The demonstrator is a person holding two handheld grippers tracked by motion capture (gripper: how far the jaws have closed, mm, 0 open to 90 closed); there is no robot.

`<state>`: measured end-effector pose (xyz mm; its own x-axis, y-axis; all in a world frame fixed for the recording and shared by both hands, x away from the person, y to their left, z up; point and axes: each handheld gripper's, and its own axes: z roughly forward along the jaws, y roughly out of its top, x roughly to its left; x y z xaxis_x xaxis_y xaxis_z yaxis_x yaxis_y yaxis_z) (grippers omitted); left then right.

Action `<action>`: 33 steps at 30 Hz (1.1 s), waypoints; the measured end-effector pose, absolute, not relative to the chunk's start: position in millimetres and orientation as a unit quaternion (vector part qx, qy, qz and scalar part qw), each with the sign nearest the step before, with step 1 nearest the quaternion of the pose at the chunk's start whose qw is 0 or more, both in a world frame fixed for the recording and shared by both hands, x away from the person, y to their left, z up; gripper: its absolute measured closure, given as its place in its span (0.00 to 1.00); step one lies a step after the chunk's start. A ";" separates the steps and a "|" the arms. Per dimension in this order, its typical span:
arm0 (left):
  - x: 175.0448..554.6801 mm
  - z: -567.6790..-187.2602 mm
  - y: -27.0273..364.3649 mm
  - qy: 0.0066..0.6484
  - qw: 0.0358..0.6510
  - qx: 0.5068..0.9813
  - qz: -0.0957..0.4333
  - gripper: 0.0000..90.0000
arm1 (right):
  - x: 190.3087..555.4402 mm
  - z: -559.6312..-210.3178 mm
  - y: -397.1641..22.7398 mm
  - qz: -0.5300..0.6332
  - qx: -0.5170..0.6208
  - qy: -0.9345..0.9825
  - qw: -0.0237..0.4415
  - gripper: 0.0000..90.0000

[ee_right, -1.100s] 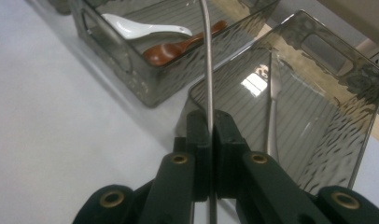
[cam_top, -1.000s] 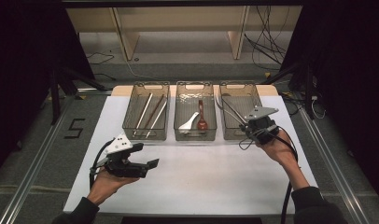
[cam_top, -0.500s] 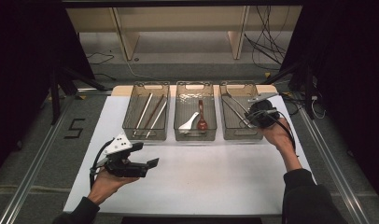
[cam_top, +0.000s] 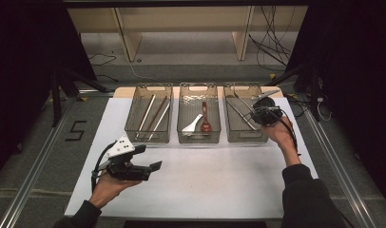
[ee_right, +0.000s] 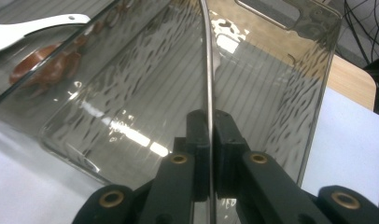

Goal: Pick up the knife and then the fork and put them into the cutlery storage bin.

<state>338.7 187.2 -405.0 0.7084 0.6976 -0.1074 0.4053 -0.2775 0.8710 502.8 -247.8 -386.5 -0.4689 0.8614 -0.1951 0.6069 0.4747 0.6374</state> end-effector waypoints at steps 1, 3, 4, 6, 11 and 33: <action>338.6 -405.0 187.1 0.351 0.488 0.785 0.149 0.18 | 503.8 -386.6 -248.4 0.249 0.448 0.820 0.255 0.97; 338.8 -405.2 186.5 0.350 0.487 0.786 0.148 0.18 | 505.5 -387.0 -249.6 0.248 0.452 0.818 0.255 0.97; 338.6 -405.4 186.0 0.350 0.487 0.786 0.148 0.18 | 506.3 -387.3 -250.2 0.245 0.454 0.818 0.253 0.97; 338.5 -405.5 185.9 0.350 0.487 0.786 0.148 0.18 | 508.3 -388.3 -251.3 0.241 0.457 0.818 0.252 0.97; 338.8 -405.3 186.4 0.351 0.487 0.786 0.148 0.18 | 513.1 -390.8 -251.4 0.236 0.464 0.816 0.250 0.97; 338.9 -405.9 186.5 0.351 0.487 0.787 0.141 0.18 | 520.6 -389.1 -237.9 0.259 0.457 0.816 0.242 0.72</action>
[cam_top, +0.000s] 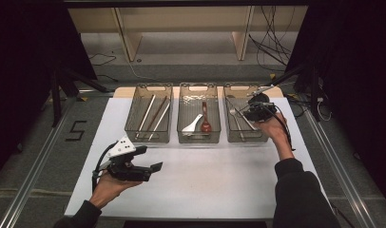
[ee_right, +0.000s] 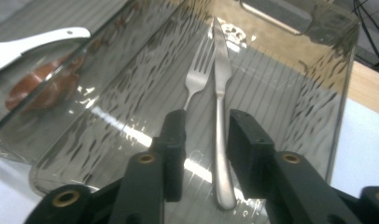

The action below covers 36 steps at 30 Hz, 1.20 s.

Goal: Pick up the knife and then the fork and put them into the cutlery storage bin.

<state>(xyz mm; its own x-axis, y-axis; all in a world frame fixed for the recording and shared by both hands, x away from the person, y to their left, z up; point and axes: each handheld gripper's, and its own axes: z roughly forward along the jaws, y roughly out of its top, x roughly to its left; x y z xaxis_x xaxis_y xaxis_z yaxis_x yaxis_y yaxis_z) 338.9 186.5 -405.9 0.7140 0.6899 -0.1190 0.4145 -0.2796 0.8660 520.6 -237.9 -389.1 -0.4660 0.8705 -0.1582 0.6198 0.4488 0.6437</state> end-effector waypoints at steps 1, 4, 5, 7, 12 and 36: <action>339.1 -405.8 186.8 0.351 0.489 0.787 0.138 0.18 | 519.4 -387.8 -239.6 0.265 0.457 0.814 0.244 0.69; 339.4 -405.3 187.0 0.352 0.495 0.783 0.131 0.18 | 513.5 -384.2 -241.7 0.281 0.462 0.808 0.234 0.60; 339.2 -405.1 187.0 0.352 0.497 0.782 0.132 0.18 | 510.7 -383.1 -241.8 0.294 0.462 0.805 0.229 0.58; 339.1 -405.0 187.1 0.351 0.498 0.782 0.131 0.18 | 504.3 -380.6 -240.1 0.311 0.458 0.802 0.223 0.54; 338.9 -404.7 188.1 0.351 0.501 0.780 0.131 0.18 | 481.4 -374.0 -233.2 0.369 0.440 0.792 0.207 0.47; 340.9 -406.0 188.0 0.354 0.508 0.776 0.120 0.17 | 395.0 -380.1 -216.4 0.478 0.386 0.773 0.160 0.29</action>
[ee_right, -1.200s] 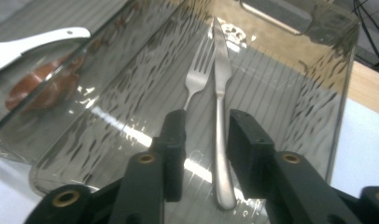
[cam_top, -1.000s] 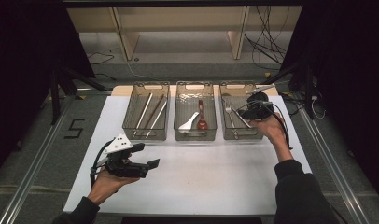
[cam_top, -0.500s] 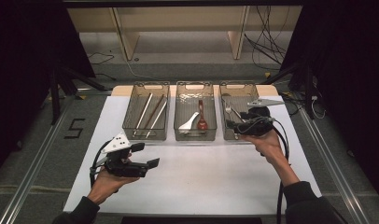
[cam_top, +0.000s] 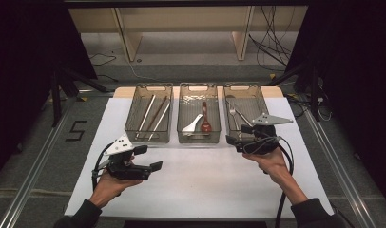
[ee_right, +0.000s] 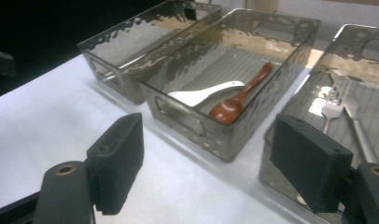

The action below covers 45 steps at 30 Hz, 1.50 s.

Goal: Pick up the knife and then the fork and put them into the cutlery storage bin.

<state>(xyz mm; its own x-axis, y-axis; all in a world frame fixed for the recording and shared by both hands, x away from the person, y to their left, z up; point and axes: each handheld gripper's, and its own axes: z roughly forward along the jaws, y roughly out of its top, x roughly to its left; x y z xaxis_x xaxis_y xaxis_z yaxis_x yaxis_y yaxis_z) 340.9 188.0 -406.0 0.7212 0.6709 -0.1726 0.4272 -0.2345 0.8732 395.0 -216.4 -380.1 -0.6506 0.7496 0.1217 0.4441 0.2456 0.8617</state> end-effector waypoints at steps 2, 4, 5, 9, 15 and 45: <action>340.9 -405.9 187.8 0.353 0.507 0.777 0.120 0.17 | 391.1 -381.4 -215.2 0.481 0.382 0.773 0.160 0.29; 341.3 -406.0 187.7 0.354 0.509 0.776 0.118 0.17 | 387.2 -382.1 -214.5 0.483 0.379 0.773 0.158 0.28; 341.3 -406.0 187.7 0.354 0.509 0.776 0.118 0.17 | 385.3 -382.4 -214.4 0.484 0.375 0.773 0.163 0.28; 341.5 -406.3 187.9 0.354 0.509 0.776 0.118 0.17 | 376.3 -382.7 -216.2 0.492 0.369 0.770 0.169 0.28; 340.7 -406.2 188.6 0.352 0.509 0.776 0.119 0.17 | 364.9 -385.9 -220.4 0.499 0.366 0.766 0.173 0.27; 335.7 -404.5 192.6 0.353 0.523 0.767 0.112 0.17 | 314.1 -403.1 -236.2 0.499 0.380 0.755 0.190 0.20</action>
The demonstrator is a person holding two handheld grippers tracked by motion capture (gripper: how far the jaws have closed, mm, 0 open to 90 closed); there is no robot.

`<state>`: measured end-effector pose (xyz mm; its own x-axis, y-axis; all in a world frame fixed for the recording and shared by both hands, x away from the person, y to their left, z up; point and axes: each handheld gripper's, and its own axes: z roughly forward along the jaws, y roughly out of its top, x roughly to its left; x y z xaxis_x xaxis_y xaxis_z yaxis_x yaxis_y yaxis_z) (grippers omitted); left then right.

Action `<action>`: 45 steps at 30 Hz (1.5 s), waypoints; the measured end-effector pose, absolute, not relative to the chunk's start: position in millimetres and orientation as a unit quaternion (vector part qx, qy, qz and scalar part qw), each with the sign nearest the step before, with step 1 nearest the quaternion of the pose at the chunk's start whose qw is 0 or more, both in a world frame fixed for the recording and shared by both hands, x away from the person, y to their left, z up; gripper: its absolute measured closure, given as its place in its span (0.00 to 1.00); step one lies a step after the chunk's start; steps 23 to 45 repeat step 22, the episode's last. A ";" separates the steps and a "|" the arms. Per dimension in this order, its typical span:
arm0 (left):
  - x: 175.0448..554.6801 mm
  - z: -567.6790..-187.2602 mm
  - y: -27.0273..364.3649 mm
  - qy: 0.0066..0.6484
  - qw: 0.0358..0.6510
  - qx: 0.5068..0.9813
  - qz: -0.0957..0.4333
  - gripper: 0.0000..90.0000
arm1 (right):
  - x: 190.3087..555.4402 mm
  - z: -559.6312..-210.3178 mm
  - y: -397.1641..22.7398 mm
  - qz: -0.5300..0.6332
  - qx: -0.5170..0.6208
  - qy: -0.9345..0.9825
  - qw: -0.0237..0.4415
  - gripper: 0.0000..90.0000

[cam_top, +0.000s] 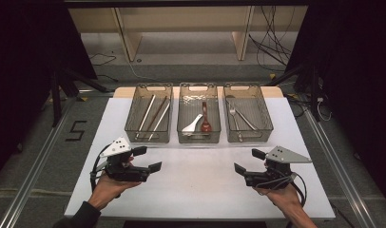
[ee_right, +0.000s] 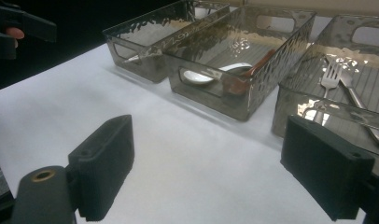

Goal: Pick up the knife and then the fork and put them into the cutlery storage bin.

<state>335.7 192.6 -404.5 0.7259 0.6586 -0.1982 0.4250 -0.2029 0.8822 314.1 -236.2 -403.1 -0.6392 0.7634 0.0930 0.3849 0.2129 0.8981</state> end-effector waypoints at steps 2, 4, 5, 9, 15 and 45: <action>335.9 -404.4 192.9 0.354 0.528 0.765 0.106 0.17 | 313.8 -403.1 -236.2 0.498 0.380 0.756 0.190 0.19; 336.1 -404.4 192.4 0.354 0.528 0.765 0.105 0.17 | 313.6 -403.3 -235.8 0.499 0.380 0.755 0.190 0.19; 336.0 -404.6 192.0 0.354 0.527 0.765 0.105 0.17 | 313.4 -403.3 -235.6 0.500 0.380 0.755 0.190 0.19; 336.4 -405.0 191.6 0.353 0.525 0.767 0.106 0.17 | 313.1 -402.6 -234.5 0.501 0.378 0.755 0.191 0.19; 337.1 -405.7 190.4 0.353 0.522 0.768 0.108 0.17 | 314.6 -403.6 -234.9 0.498 0.381 0.756 0.190 0.19; 337.3 -406.5 190.2 0.353 0.520 0.770 0.109 0.17 | 314.6 -403.1 -235.2 0.497 0.382 0.756 0.191 0.19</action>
